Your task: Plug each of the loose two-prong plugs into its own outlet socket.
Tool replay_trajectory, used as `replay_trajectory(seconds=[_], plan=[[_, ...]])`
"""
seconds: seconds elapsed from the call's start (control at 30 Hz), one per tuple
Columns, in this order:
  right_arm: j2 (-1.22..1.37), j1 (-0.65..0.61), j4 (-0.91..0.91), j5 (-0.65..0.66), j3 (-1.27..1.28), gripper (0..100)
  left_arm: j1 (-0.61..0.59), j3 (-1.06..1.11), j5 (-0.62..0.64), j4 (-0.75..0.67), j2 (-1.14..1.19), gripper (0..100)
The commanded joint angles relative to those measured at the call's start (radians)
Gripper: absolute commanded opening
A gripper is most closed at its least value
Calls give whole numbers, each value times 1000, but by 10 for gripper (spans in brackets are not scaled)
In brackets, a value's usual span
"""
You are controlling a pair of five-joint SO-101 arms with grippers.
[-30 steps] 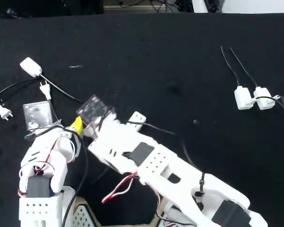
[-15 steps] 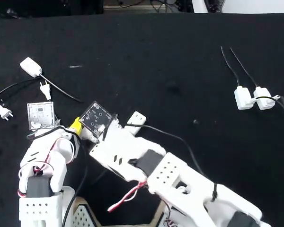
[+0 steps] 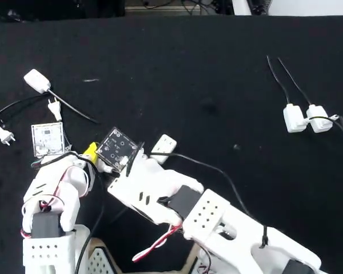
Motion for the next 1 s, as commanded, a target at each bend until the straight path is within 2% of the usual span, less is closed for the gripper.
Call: replay_trajectory(seconds=[0.0, 0.13, 0.3, 0.47, 0.6, 0.73, 0.97], plan=[[-35, 61, -12, 8, 36, 11, -94, -15, -5, 0, -8, 195], [47, 155, 14, 11, 24, 11, -107, -7, 15, 5, -8, 195], [166, 344, 183, 84, -71, 11, -108, 4, 38, 8, -8, 195], [110, 502, 419, 147, -174, 11, -105, 22, 38, 5, -8, 195], [42, 686, 572, 235, -232, 11, -105, 22, 38, 6, -8, 195], [74, 838, 568, 334, -177, 11, -105, 21, 38, 6, -8, 195], [217, 1011, 391, 440, -68, 13, -105, 21, 38, 8, -8, 195]])
